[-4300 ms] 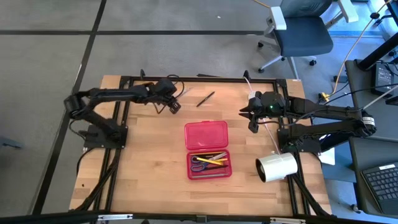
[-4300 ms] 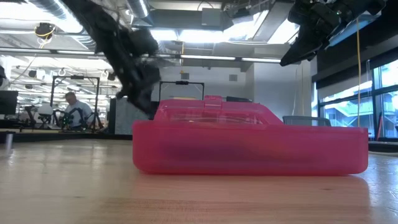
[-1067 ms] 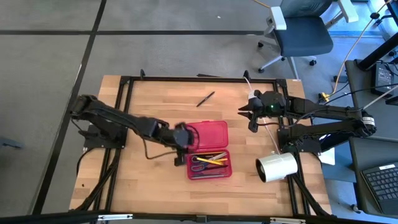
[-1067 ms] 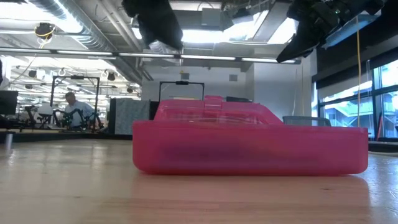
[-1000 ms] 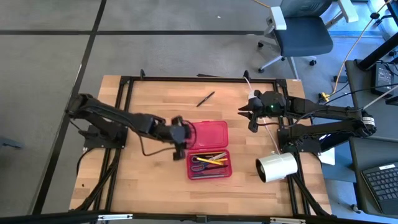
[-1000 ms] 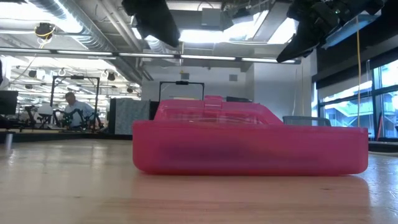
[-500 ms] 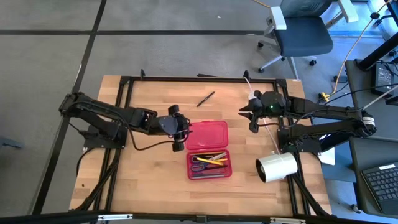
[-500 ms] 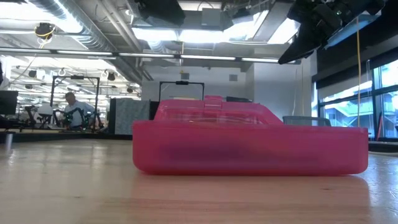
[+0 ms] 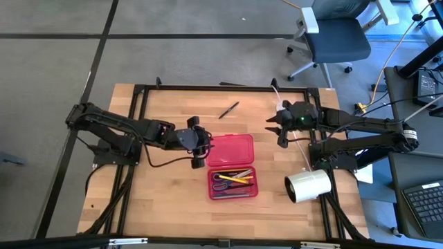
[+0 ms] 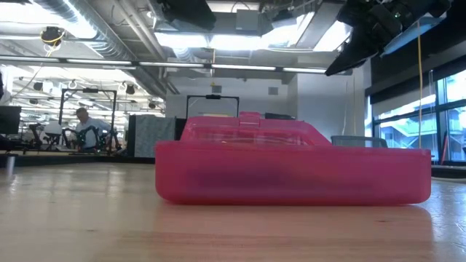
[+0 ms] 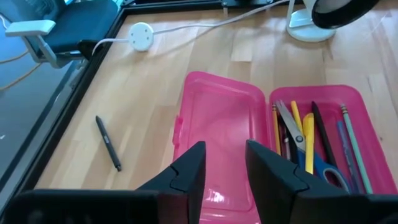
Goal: Pick & place school supplies into a supply box
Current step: Put the black pen into the red supply box
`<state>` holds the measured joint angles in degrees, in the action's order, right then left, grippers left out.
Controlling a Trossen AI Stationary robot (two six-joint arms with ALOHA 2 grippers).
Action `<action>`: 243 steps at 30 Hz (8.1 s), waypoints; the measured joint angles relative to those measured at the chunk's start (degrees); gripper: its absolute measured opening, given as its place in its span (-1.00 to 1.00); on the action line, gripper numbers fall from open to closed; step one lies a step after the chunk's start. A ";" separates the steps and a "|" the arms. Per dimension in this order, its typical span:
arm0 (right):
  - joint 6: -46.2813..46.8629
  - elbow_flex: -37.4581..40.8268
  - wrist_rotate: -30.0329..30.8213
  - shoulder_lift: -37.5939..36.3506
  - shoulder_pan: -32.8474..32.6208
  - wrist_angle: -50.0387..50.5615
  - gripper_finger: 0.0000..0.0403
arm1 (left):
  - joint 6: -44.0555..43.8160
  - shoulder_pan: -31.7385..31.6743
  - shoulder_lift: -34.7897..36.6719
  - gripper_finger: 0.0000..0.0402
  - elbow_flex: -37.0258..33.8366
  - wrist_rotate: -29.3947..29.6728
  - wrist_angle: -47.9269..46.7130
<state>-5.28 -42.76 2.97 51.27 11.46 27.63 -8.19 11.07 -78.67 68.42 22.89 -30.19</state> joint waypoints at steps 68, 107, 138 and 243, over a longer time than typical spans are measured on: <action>-29.04 -50.99 -19.79 74.44 17.76 10.78 -0.04 | -15.10 -8.98 9.07 -0.51 -13.86 8.03 -10.30; -33.88 -51.40 -14.09 77.59 23.26 10.61 -0.09 | -16.61 -8.98 9.05 -0.51 -13.86 7.46 -10.30; -29.34 -51.13 -13.96 76.39 23.13 15.30 -0.84 | -16.78 -8.98 9.05 -0.51 -13.88 7.46 -10.32; 17.60 -19.77 -16.24 52.92 -27.78 -5.25 -0.77 | -21.11 -17.62 -12.33 -0.53 -13.88 -6.63 -3.34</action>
<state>12.32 -62.53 -13.27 104.18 -16.32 22.38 -29.29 -6.55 -91.00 54.54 16.26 -33.52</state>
